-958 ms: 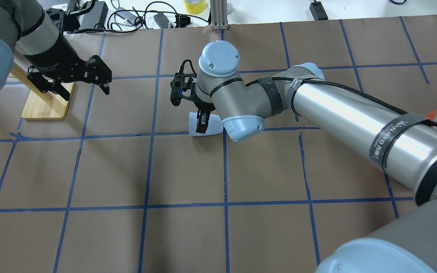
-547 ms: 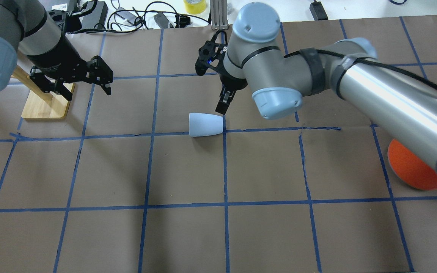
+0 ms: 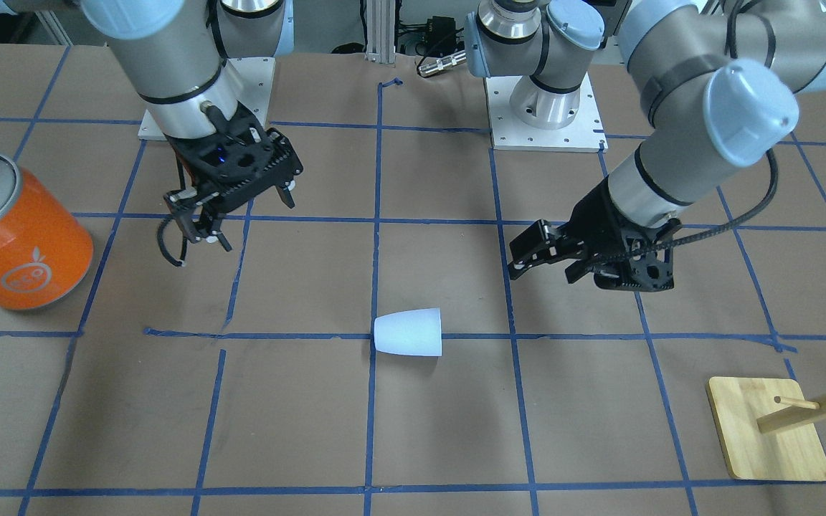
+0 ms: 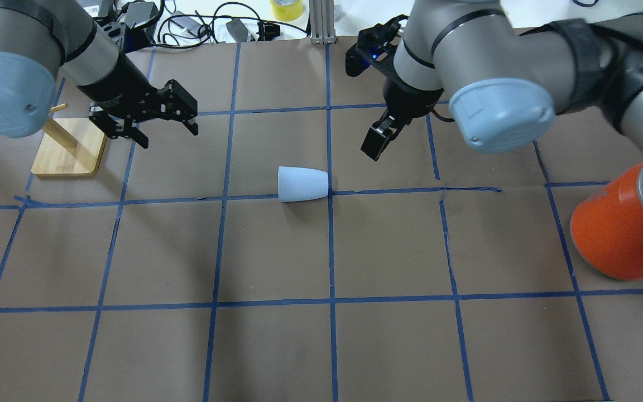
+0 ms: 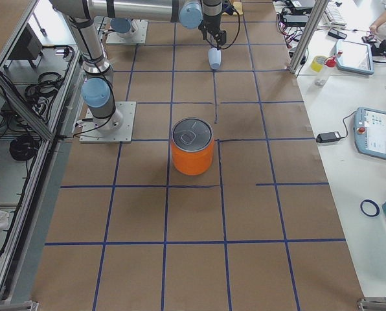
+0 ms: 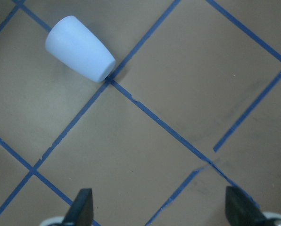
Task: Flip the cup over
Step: 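Raise the right gripper away while the left gripper reaches toward the cup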
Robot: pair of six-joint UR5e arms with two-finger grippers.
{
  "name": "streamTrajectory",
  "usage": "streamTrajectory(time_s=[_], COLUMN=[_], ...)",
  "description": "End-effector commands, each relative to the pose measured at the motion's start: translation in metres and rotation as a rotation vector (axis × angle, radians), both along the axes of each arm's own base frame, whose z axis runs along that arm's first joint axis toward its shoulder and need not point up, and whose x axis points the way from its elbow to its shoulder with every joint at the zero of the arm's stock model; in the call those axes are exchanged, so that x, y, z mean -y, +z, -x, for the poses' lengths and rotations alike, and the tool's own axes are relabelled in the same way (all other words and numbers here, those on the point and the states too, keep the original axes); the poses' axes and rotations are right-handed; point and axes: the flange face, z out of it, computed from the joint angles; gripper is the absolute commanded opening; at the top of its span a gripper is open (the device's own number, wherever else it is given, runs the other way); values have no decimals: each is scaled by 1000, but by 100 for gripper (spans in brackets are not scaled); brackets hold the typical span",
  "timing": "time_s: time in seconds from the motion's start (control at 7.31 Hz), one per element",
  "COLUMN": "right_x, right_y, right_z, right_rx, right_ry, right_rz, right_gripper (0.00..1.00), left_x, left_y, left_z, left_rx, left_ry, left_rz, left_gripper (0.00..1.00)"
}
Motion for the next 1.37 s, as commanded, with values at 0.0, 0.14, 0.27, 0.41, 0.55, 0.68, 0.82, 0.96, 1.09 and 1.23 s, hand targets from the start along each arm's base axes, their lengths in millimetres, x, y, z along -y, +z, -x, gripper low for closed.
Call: streamTrajectory(time_s=[0.0, 0.14, 0.27, 0.41, 0.55, 0.68, 0.82, 0.96, 1.09, 1.23], right_x=[-15, -22, -24, -20, -7, 6, 19, 27, 32, 39], right_y=[31, 44, 56, 69, 73, 84, 89, 97, 98, 101], right_z=[49, 63, 70, 69, 67, 67, 66, 66, 65, 64], right_rx=[-1, -47, -101, -104, -86, -79, -59, -52, -39, -33], right_ry=[-142, -242, -294, -330, -385, -393, -471, -488, -509, -511], right_rz=[-3, 11, 40, 64, 64, 78, 79, 87, 55, 52], right_gripper=[100, 100, 100, 100, 100, 100, 100, 100, 100, 100], left_x=[3, 5, 4, 9, 9, 10, 11, 11, 11, 10], left_y=[-77, -92, -108, -125, -140, -153, -157, -161, -167, -173], left_z=[29, 47, 65, 69, 75, 81, 83, 84, 85, 91], left_rx=[-128, -135, -145, -197, -213, -273, -286, -289, -290, -289], left_ry=[-29, -47, -81, -108, -113, -107, -108, -107, -109, -115], left_rz=[25, 23, 1, -14, -44, -69, -74, -79, -90, -101], left_gripper=[100, 100, 100, 100, 100, 100, 100, 92, 58, 17])
